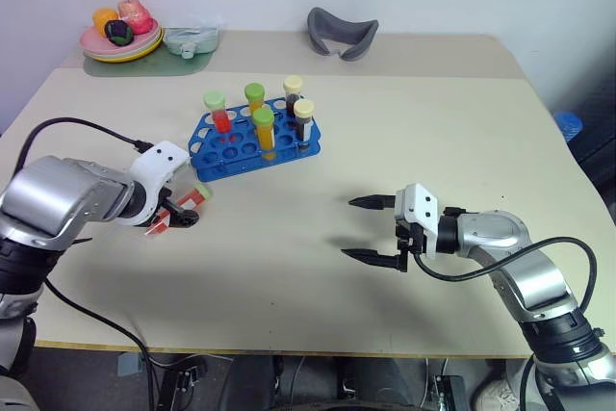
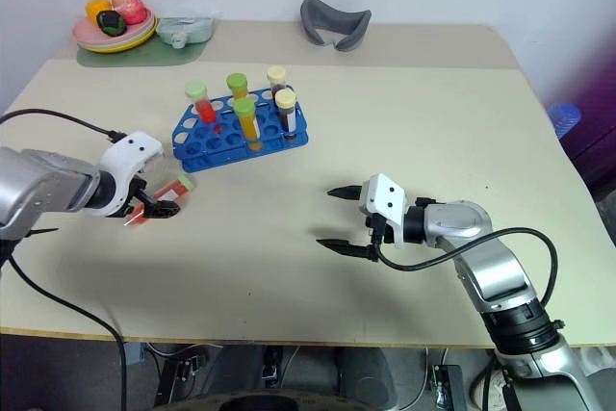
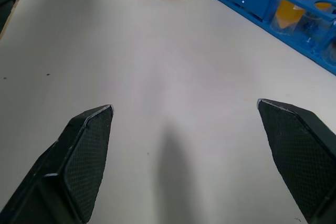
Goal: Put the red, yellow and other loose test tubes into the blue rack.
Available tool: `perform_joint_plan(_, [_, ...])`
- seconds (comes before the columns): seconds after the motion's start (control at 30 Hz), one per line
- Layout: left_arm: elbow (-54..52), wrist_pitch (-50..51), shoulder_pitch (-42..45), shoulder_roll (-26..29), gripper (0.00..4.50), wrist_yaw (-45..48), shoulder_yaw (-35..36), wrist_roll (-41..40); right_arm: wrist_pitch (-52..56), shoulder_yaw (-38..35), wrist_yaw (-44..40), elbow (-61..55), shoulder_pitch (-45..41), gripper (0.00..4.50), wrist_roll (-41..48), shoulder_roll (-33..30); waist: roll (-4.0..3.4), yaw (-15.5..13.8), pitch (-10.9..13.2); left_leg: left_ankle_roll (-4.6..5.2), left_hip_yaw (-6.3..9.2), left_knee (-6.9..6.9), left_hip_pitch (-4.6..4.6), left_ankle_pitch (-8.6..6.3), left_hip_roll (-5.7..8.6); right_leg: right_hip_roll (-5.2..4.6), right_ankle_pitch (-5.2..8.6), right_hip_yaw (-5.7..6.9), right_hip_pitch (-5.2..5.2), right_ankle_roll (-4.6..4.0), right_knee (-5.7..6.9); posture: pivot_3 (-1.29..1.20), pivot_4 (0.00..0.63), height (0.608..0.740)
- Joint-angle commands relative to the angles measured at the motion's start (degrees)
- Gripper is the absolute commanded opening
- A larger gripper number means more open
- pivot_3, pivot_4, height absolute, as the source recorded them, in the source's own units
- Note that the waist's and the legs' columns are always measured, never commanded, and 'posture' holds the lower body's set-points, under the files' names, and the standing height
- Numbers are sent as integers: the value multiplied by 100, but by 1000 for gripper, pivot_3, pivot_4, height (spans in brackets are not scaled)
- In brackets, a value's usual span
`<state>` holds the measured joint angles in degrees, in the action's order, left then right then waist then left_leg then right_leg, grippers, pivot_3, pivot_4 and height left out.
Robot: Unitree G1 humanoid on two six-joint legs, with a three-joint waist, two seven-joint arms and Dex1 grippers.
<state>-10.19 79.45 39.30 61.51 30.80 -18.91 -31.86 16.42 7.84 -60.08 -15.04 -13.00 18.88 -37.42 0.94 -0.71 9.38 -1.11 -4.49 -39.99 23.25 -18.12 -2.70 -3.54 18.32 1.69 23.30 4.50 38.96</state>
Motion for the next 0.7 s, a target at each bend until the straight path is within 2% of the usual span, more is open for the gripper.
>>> perform_joint_plan(0.03, [255, -361, 300, 59, 4470, 517, -362, 387, -30, -89, 86, -325, 54, 4500, 56, -4, 0, 1, 0, 0, 0, 0, 1, 0, 1, 1, 0, 0, 1, 0, 0, 0, 150, 735])
perform_joint_plan(0.4, [1278, -1215, 894, 68, 4470, 1826, -1391, 1573, 79, -74, 229, -424, 13, 4500, 123, 63, -1, 1, 0, 1, -1, -2, 1, 0, 9, 4, 0, 0, 1, 0, 1, 0, 150, 735])
perform_joint_plan(0.67, [1610, -1402, 980, -99, 4470, 2417, -1507, 2017, 70, -18, 284, -379, -70, 4500, 112, 119, -1, 4, -1, 1, -1, -3, 0, 0, 6, 4, 0, 0, 1, 1, 2, 0, 150, 735])
perform_joint_plan(0.7, [1614, -1424, 955, -100, 4229, 2472, -1502, 2062, 72, -19, 288, -381, -74, 4500, 113, 122, -1, 4, -1, 1, -1, -3, 0, 0, 5, 4, 0, -1, 1, 1, 2, 0, 150, 735])
